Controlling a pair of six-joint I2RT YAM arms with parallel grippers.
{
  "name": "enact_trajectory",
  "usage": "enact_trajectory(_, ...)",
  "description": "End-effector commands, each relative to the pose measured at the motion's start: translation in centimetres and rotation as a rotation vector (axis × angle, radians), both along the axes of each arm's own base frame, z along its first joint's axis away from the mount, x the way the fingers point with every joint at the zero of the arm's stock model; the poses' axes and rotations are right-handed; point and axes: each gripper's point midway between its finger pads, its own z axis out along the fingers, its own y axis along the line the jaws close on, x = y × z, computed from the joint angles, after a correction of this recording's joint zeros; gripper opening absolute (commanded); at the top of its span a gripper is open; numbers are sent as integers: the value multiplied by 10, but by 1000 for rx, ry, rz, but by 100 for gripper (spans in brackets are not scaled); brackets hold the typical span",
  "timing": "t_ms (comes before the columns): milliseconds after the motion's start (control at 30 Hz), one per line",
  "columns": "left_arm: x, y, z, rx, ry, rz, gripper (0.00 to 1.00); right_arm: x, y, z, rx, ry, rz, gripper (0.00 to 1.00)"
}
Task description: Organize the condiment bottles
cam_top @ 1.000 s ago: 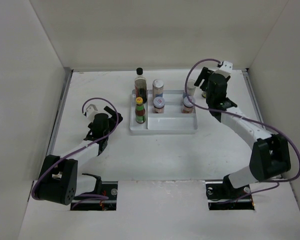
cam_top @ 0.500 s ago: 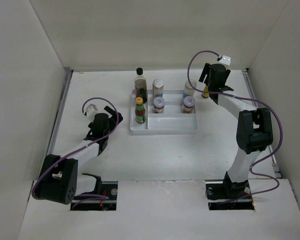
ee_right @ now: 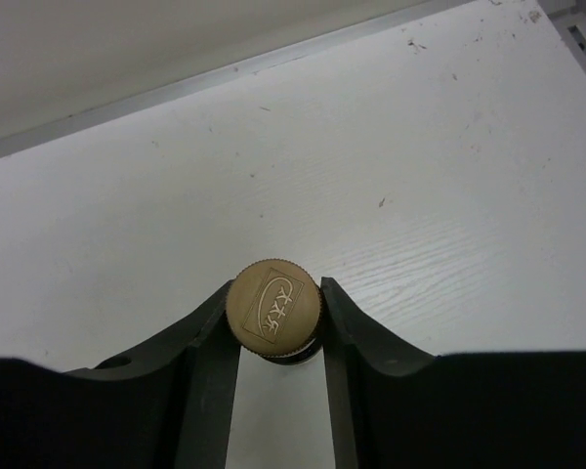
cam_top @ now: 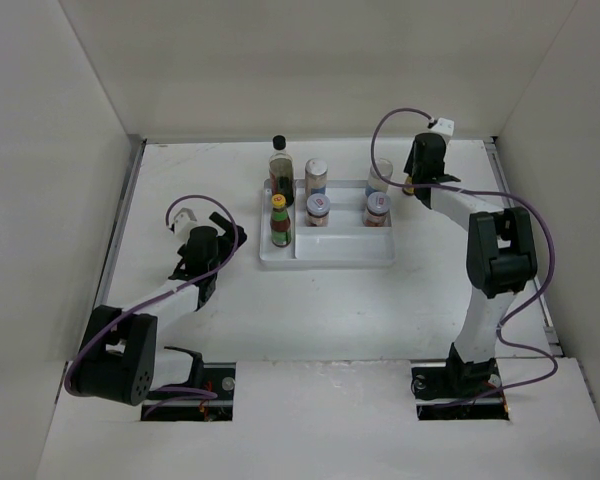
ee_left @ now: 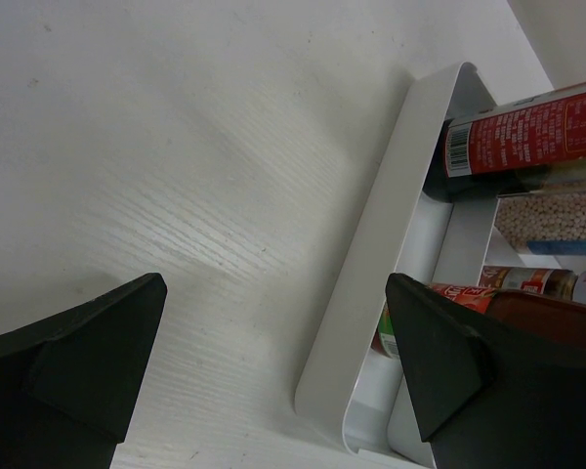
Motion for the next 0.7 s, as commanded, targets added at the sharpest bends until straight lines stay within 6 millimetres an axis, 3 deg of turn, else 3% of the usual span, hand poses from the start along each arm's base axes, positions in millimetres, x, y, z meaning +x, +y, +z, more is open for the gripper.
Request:
enact_trajectory(0,7,-4,11,-21,-51,-5,100,14,-8,35,-33,-113,-37,39)
enact_trajectory(133,7,-7,11,-26,-50,-16,100,9,-9,47,-70,-140,-60,28)
enact_trajectory(367,8,-8,10,-26,-48,-18,100,-18,-2,78,-44,-205,-60,26)
enact_trajectory(667,7,-8,12,-28,-54,-19,100,-74,18,120,-21,-279,-45,26)
